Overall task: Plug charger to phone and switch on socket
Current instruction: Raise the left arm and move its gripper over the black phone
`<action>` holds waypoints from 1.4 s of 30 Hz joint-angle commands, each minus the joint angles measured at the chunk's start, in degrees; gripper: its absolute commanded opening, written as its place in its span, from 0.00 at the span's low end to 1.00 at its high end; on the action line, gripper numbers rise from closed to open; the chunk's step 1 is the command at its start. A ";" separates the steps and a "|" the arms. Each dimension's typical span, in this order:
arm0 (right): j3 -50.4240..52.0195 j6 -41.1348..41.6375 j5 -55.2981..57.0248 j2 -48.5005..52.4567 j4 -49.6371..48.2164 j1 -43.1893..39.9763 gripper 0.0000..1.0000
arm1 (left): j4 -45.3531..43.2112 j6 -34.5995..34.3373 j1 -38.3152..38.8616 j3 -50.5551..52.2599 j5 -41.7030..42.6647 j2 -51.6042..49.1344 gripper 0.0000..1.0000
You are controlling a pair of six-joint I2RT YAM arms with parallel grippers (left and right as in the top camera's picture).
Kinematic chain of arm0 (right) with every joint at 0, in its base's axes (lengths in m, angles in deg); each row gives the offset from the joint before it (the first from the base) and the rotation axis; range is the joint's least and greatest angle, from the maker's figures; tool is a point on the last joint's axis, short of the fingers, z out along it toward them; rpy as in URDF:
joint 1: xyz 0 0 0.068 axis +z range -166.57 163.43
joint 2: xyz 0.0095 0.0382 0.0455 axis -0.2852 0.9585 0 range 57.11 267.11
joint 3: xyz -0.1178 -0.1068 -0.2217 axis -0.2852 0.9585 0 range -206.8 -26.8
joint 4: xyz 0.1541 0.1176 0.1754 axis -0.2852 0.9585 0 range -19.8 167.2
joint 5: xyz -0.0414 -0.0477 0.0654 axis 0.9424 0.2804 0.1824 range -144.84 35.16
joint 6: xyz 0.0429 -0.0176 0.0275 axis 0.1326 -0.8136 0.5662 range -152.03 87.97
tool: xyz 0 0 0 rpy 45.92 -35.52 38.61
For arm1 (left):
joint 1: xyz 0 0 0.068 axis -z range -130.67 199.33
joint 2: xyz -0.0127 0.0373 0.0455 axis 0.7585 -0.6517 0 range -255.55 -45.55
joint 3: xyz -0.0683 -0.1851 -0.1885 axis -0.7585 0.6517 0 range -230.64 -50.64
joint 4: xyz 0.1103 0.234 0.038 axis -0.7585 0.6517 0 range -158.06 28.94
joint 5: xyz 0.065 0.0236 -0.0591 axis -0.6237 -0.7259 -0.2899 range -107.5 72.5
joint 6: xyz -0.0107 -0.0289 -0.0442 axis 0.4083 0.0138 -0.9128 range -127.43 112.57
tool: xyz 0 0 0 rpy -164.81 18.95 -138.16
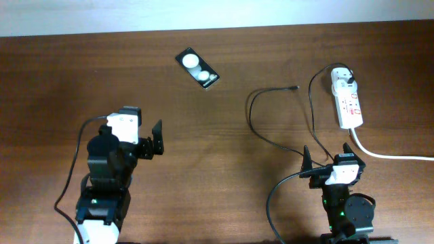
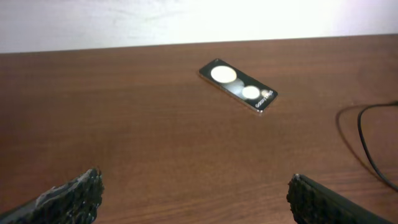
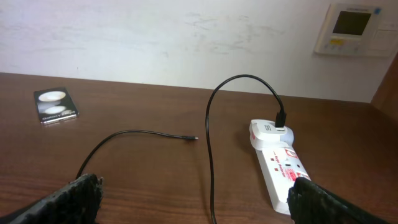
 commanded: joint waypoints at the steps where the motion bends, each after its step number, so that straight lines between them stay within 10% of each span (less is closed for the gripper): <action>1: 0.52 -0.39 -0.52 -0.59 0.20 -0.20 0.99 | 2.10 -0.11 -0.17 -4.85 0.81 -1.95 0.99; 24: 0.52 -0.39 -0.52 -0.59 0.20 -0.20 0.99 | 12.87 -0.39 -0.17 -25.42 9.16 -15.32 0.99; 42: 0.52 -0.39 -0.52 -0.59 0.20 -0.20 0.99 | 18.53 -7.48 3.91 -41.59 -2.34 -22.95 0.99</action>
